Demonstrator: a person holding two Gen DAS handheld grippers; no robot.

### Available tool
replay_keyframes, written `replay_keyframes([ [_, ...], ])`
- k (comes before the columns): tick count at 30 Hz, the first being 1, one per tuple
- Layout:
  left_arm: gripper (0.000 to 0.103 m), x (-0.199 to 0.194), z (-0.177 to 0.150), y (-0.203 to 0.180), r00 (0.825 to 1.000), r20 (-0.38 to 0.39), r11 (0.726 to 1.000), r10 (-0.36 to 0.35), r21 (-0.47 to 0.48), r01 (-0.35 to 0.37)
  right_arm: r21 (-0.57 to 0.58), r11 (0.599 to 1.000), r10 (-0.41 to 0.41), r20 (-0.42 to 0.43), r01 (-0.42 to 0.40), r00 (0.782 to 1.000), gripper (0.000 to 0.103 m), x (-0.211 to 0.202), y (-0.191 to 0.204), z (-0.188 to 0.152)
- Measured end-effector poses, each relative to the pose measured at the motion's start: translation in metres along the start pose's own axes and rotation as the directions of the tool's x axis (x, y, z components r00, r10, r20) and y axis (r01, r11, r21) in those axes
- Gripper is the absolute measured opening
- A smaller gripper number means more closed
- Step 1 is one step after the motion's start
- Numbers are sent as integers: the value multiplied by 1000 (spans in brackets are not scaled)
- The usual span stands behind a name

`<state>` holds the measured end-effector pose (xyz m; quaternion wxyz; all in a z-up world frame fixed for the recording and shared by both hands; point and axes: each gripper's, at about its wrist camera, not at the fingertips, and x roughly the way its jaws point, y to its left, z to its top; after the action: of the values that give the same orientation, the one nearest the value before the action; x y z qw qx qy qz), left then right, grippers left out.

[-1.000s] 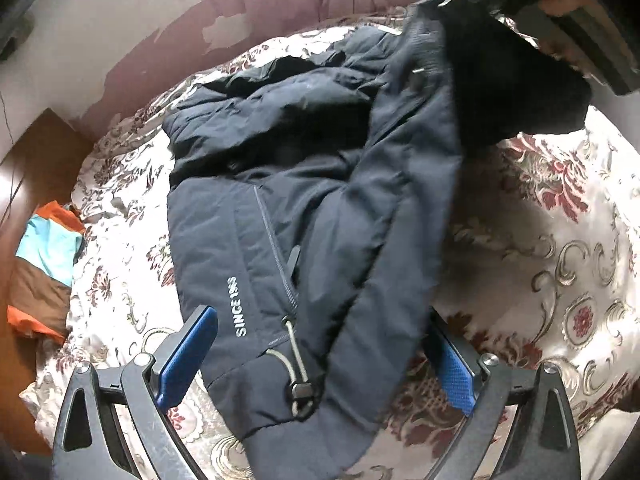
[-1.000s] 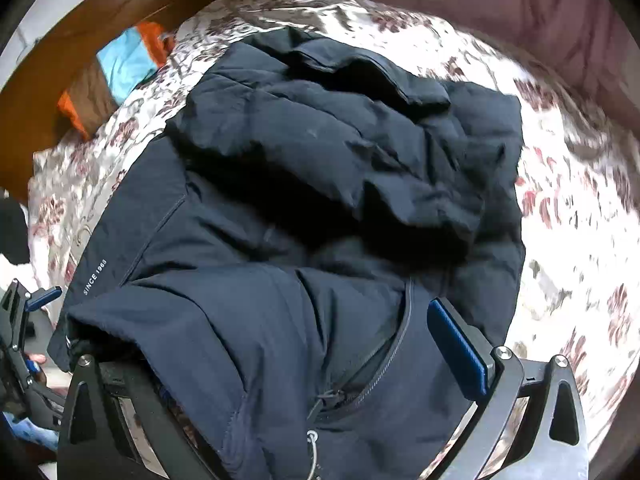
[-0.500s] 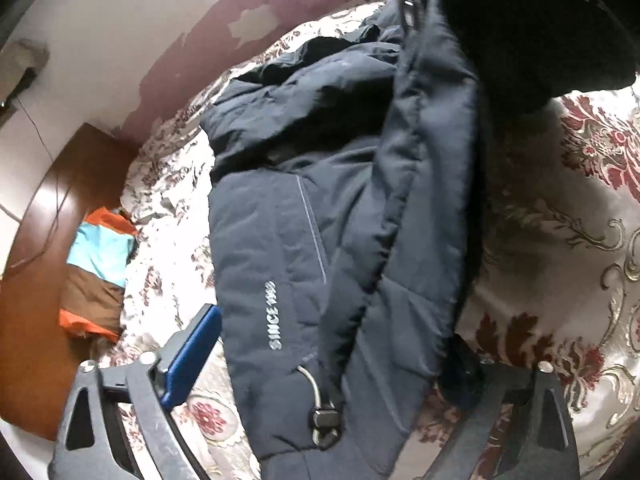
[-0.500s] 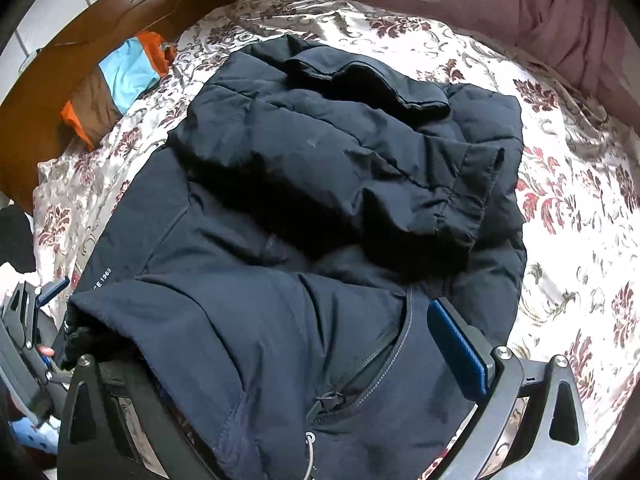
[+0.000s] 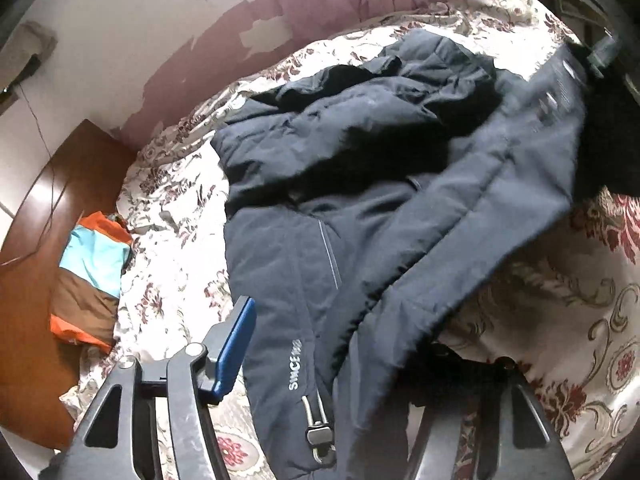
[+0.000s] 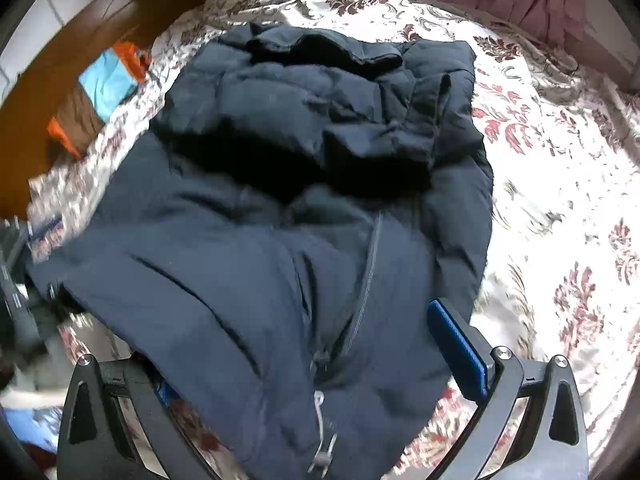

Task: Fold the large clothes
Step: 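Grasp the jacket hem with the left tool while the right tool grasps the hem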

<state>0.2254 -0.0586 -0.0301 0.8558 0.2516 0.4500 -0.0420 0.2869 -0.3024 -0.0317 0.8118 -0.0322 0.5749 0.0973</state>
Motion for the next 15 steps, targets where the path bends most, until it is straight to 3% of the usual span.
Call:
replay_keyframes([
  [6, 57, -2, 14, 10, 1000, 23, 1000, -1, -12, 1, -115, 986, -117, 17, 119, 993, 101, -3, 27, -58],
  [10, 47, -2, 19, 8, 1000, 20, 1000, -8, 15, 7, -249, 938, -236, 49, 241, 971, 99, 6, 56, -92],
  [12, 40, -2, 19, 6, 1000, 15, 1000, -15, 24, 15, -281, 921, -276, 21, 271, 961, 78, 13, 63, -99],
  [13, 38, -2, 19, 6, 1000, 11, 999, -22, 24, 22, -276, 927, -267, -4, 255, 964, 56, 16, 63, -100],
  [14, 33, -2, 17, 6, 999, 9, 999, -32, 22, 31, -264, 933, -260, -19, 246, 965, 44, 17, 61, -100],
  [15, 26, -3, 16, 6, 999, 6, 999, -47, 22, 46, -246, 939, -255, -26, 241, 967, 42, 16, 58, -100],
])
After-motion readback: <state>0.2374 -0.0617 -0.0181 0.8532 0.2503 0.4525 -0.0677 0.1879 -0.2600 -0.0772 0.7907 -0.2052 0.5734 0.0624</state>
